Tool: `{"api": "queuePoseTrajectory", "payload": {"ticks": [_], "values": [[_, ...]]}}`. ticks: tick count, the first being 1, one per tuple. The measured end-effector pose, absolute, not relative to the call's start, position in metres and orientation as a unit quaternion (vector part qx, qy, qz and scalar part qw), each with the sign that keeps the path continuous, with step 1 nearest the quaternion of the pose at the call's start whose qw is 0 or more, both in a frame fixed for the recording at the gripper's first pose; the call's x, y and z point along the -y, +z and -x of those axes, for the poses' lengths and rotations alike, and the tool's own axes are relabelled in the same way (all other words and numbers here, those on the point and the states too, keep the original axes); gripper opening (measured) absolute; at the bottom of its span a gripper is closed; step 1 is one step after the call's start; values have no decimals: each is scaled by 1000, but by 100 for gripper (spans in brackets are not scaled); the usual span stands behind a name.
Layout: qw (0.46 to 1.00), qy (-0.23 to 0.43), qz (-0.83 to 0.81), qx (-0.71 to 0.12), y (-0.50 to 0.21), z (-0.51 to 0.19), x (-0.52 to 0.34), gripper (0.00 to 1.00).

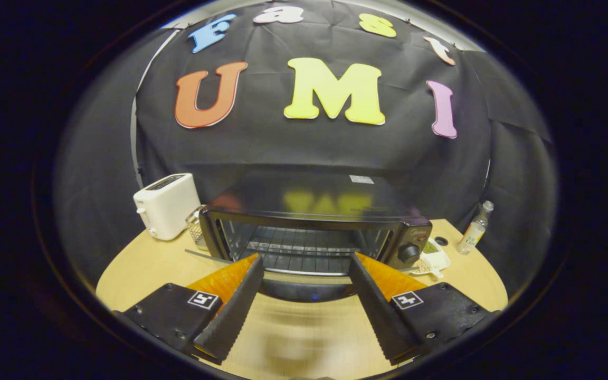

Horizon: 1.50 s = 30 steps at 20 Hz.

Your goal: Open the toaster oven, put the food inside, and close the toaster oven door.

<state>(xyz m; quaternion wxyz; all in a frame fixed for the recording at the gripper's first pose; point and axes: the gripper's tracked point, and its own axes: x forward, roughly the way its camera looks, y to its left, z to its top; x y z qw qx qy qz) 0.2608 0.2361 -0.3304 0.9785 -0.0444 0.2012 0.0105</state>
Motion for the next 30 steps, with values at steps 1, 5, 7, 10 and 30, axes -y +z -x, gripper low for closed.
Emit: {"api": "queuePoseTrajectory", "payload": {"ticks": [1,5,7,10,30], "values": [[978,12,46,-204,-335,-255,-236,100],[973,17,56,-225,-357,-230,-234,100],[969,21,56,-240,-370,-218,-235,100],[959,27,58,-276,-398,-206,-231,100],[947,59,95,-302,-406,-186,-183,100]]}}
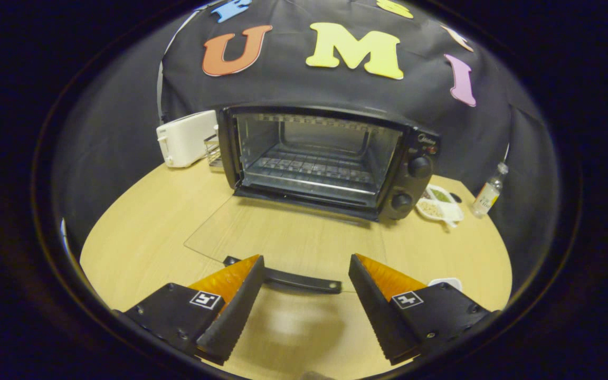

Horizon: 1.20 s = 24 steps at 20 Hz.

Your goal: Open the toaster oven, put the food inside, and close the toaster oven door.

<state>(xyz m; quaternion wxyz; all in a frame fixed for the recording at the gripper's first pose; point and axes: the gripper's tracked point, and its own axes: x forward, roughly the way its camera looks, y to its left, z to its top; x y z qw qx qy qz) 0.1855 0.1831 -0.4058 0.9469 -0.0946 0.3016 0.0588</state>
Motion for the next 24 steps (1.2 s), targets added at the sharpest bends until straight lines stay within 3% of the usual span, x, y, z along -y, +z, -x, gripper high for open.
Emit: {"api": "queuePoseTrajectory", "payload": {"ticks": [7,13,20,24], "values": [[960,5,114,-256,-331,-182,-65,100],[956,-18,82,-280,-326,-160,56,100],[905,95,-108,-399,-395,-107,80,99],[843,158,-217,-467,-420,-77,47,82]]}}
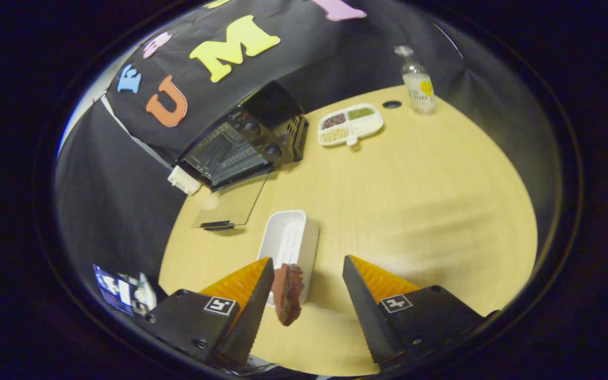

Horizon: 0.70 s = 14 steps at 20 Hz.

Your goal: Open the toaster oven, put the food inside, and close the toaster oven door.

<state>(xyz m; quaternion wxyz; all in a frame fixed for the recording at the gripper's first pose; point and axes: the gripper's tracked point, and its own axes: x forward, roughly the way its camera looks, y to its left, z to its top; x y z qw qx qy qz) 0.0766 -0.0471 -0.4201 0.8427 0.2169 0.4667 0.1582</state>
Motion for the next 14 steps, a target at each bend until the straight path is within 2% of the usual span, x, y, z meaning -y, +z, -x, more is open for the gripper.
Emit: {"api": "queuePoseTrajectory", "payload": {"ticks": [1,5,9,14], "values": [[831,166,-231,-478,-424,-73,43,77],[795,194,-270,-507,-426,-61,26,45],[781,181,-293,-521,-429,-62,30,21],[788,174,-301,-508,-401,-68,30,16]]}}
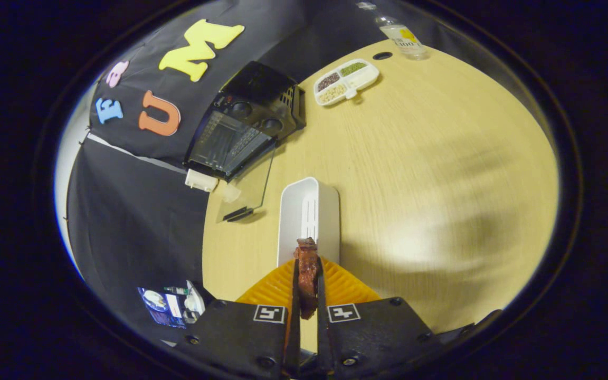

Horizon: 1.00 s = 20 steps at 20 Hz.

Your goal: Open the toaster oven, put the food inside, and close the toaster oven door.

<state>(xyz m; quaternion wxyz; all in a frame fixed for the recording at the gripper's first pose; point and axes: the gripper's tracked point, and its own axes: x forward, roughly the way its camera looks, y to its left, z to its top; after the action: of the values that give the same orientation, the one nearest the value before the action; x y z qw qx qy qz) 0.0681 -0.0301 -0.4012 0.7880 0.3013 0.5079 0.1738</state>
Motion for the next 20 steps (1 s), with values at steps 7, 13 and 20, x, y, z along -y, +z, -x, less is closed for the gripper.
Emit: {"api": "queuePoseTrajectory", "payload": {"ticks": [7,13,20], "values": [[829,158,-328,-425,-326,-94,-24,16],[848,144,-350,-373,-309,-131,-108,16],[851,120,-402,-316,-318,-206,-200,16]]}}
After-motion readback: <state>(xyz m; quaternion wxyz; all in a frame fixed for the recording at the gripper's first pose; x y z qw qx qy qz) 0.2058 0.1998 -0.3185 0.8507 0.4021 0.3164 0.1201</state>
